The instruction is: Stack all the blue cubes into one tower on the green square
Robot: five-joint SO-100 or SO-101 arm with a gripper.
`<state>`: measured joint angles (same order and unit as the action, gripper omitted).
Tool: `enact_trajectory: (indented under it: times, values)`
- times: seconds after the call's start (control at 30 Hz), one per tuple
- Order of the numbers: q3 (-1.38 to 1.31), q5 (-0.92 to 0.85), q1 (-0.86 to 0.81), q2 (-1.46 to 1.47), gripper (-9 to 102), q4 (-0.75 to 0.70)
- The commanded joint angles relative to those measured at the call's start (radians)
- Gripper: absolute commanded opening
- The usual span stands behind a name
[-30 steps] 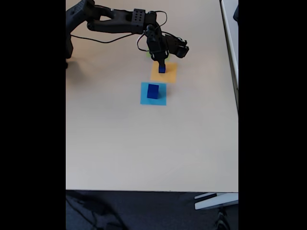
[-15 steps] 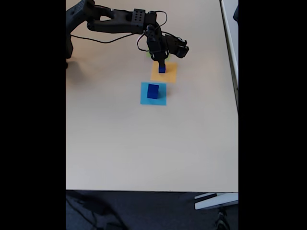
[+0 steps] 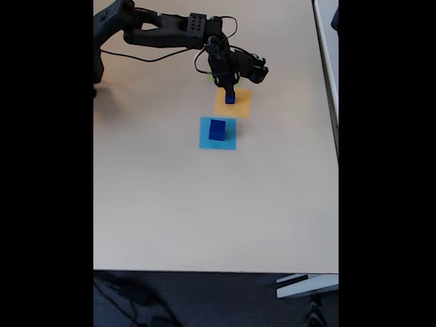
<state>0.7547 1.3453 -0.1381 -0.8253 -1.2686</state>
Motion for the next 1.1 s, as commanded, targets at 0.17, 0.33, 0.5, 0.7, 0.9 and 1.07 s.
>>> enact_trajectory:
  times: [0.17,0.33,0.5,0.7,0.9,1.07]
  values:
    - [-0.023,-0.011,0.000,-0.112,6,-0.002]
    - [-0.025,-0.012,0.002,-0.112,7,0.000]
    - [-0.026,-0.015,0.002,-0.112,8,0.002]
    - [-0.048,-0.020,0.006,-0.114,10,-0.006]
    - [-0.084,0.000,0.021,-0.120,11,-0.017]
    - [-0.156,-0.003,0.029,-0.123,12,-0.021]
